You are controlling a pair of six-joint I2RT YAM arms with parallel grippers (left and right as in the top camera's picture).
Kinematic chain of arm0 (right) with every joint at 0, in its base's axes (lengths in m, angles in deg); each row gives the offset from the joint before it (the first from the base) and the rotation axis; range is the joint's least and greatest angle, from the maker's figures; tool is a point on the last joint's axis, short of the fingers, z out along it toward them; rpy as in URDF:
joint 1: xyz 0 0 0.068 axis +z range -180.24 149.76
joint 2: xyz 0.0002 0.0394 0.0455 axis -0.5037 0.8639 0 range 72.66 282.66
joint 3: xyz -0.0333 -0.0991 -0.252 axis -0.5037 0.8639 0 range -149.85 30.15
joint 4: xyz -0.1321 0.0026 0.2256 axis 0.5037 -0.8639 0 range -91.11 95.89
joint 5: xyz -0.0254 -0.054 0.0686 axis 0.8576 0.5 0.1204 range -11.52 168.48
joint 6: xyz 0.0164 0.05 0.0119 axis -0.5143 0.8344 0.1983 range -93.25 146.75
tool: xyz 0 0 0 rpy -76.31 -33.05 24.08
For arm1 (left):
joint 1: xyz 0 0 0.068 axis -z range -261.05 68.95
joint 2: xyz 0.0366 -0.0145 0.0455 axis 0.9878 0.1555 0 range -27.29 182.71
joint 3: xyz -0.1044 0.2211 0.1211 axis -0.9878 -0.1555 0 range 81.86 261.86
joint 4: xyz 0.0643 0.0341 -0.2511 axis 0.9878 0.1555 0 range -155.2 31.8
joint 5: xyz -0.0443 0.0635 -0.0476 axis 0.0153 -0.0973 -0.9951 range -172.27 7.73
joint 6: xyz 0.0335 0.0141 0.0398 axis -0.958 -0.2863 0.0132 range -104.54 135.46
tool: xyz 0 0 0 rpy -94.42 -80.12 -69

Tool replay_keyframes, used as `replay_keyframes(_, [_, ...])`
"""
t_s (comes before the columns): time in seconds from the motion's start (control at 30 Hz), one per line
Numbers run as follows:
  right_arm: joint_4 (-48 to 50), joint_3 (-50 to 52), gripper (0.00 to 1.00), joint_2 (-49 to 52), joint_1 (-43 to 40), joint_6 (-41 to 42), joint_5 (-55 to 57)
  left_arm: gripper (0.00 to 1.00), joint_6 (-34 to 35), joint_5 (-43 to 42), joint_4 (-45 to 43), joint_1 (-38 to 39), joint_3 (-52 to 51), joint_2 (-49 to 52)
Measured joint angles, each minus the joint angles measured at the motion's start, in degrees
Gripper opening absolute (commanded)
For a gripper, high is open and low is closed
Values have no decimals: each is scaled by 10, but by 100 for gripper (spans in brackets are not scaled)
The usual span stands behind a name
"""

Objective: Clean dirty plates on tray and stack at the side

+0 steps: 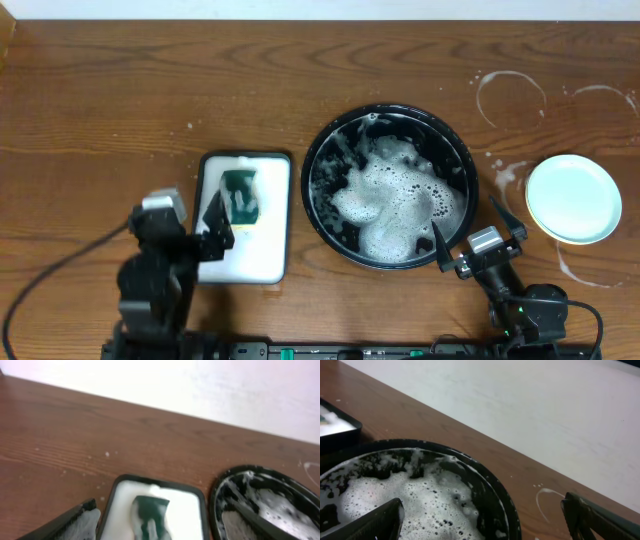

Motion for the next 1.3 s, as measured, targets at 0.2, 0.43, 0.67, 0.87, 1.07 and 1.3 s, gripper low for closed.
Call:
replay_keyframes(0.2, [0, 0, 99, 0, 0, 0, 0, 81, 0, 0, -43, -2, -105, -133])
replay_keyframes(0.43, [0, 0, 99, 0, 0, 0, 0, 81, 0, 21, -125, -2, -186, -170])
replay_keyframes(0.67, [0, 0, 99, 0, 0, 0, 0, 81, -4, 31, -196, -2, -255, -169])
replay_keyframes(0.87, [0, 0, 99, 0, 0, 0, 0, 81, -5, 32, -191, -2, -254, -170])
replay_keyframes(1.07, [0, 0, 99, 0, 0, 0, 0, 81, -5, 32, -191, -2, -254, -170])
replay_keyframes(1.3, [0, 0, 99, 0, 0, 0, 0, 81, -5, 32, -191, -2, -254, -170])
